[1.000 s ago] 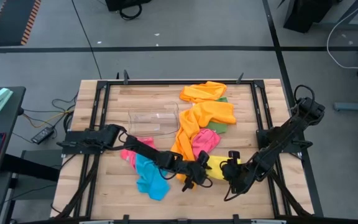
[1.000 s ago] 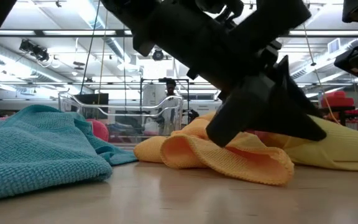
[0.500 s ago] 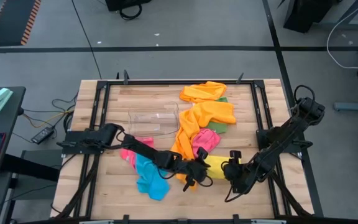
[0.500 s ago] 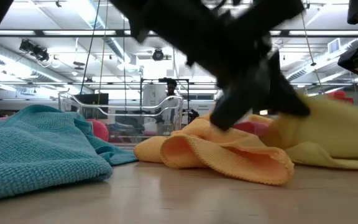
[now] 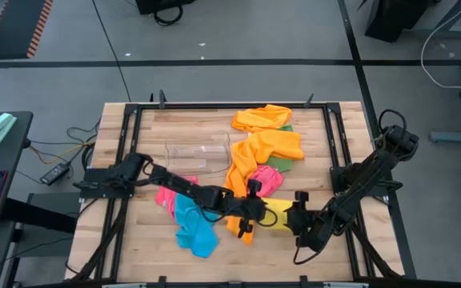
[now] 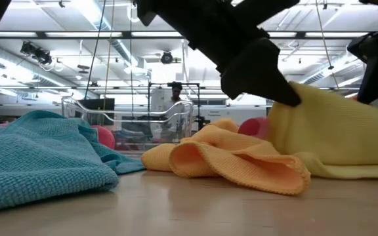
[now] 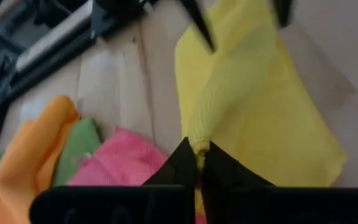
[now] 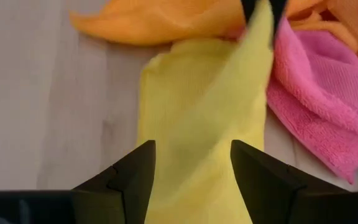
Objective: Fold microfiber towels
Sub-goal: Fold the yellow microfiber cloth
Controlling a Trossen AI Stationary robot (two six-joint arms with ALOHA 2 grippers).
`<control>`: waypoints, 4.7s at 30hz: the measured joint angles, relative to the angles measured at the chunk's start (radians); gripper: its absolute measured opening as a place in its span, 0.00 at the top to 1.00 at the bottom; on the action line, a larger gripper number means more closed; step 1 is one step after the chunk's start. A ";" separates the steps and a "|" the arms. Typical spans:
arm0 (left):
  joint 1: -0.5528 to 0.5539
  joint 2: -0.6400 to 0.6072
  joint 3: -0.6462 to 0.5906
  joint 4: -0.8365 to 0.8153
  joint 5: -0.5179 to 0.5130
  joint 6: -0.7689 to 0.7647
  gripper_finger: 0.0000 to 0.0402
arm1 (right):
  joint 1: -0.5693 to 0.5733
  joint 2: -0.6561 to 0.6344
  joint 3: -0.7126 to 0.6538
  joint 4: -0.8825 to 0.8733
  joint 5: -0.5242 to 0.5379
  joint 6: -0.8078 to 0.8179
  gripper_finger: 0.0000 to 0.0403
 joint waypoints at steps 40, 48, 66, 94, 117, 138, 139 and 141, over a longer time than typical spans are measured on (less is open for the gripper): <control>0.028 0.002 0.000 -0.192 -0.050 -0.150 0.94 | 0.018 0.050 0.023 -0.089 0.000 0.008 0.16; 0.030 0.002 0.000 -0.210 -0.049 -0.171 0.93 | 0.010 0.050 -0.039 -0.108 -0.009 0.107 0.35; 0.039 -0.017 -0.002 -0.215 0.034 -0.166 0.93 | -0.027 0.009 -0.038 -0.110 -0.107 0.122 0.98; -0.116 -0.029 0.405 -0.472 0.395 -0.263 0.93 | 0.202 -0.130 0.298 -0.101 -0.324 0.104 0.96; 0.011 0.008 0.074 -0.288 0.382 -0.373 0.93 | -0.116 -0.100 -0.109 0.116 -0.412 0.102 0.96; 0.048 -0.008 0.035 -0.423 0.176 -0.417 0.71 | -0.317 -0.109 -0.196 0.107 -0.326 0.024 0.59; 0.045 -0.015 0.036 -0.420 0.170 -0.413 0.69 | -0.316 -0.116 -0.183 0.086 -0.325 0.023 0.57; 0.042 -0.028 0.036 -0.449 0.157 -0.410 0.64 | -0.312 -0.137 -0.158 0.039 -0.323 0.016 0.56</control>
